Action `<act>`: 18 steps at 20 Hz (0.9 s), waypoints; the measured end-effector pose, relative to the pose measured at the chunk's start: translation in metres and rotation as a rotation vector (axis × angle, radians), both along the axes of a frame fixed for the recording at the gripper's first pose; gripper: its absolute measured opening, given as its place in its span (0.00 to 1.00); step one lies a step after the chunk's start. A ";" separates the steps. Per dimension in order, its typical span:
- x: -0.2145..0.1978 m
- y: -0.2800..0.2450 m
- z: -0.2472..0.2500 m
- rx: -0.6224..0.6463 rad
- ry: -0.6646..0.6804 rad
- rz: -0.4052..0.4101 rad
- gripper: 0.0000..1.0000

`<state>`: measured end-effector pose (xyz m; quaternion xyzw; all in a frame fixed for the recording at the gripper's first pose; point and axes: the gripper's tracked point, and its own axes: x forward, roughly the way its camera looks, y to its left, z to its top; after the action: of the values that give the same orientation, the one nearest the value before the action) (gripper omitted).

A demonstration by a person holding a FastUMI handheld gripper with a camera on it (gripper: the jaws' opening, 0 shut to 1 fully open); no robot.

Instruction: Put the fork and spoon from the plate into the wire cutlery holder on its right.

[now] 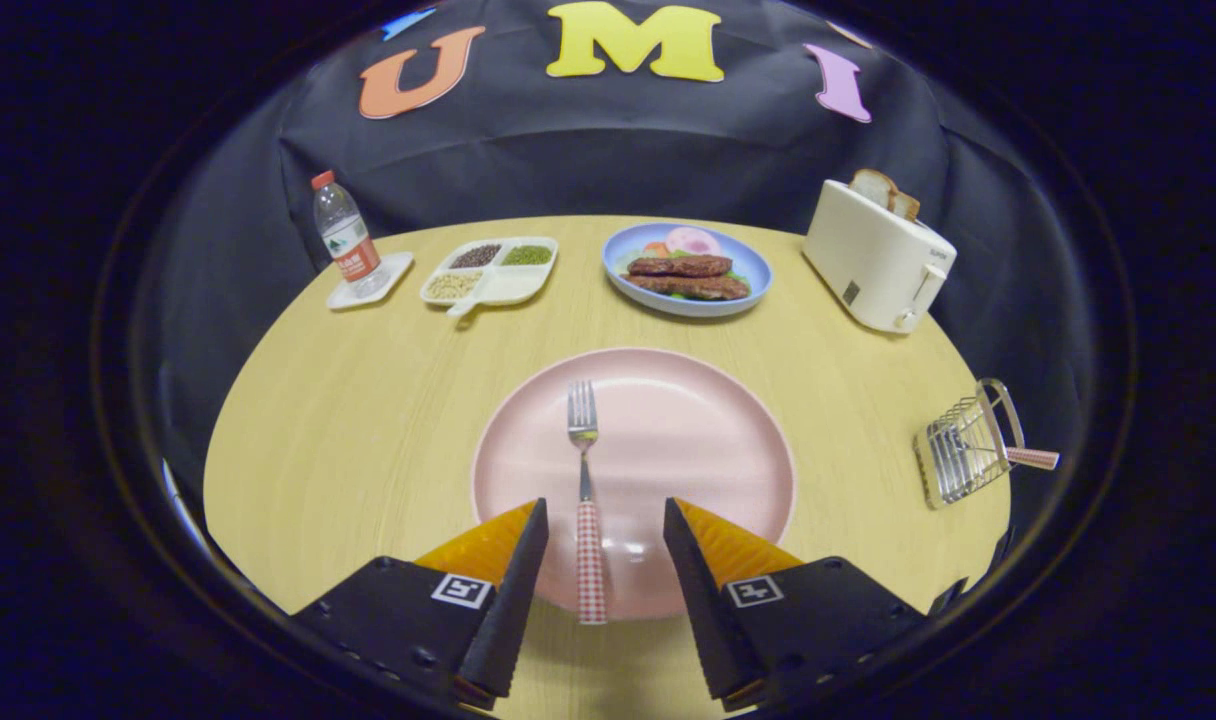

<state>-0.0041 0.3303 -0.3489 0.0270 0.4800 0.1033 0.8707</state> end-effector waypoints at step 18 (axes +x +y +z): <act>-0.002 0.009 -0.021 0.012 0.054 0.025 0.05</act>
<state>-0.0059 0.3390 -0.3702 0.0289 0.5032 0.1164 0.8558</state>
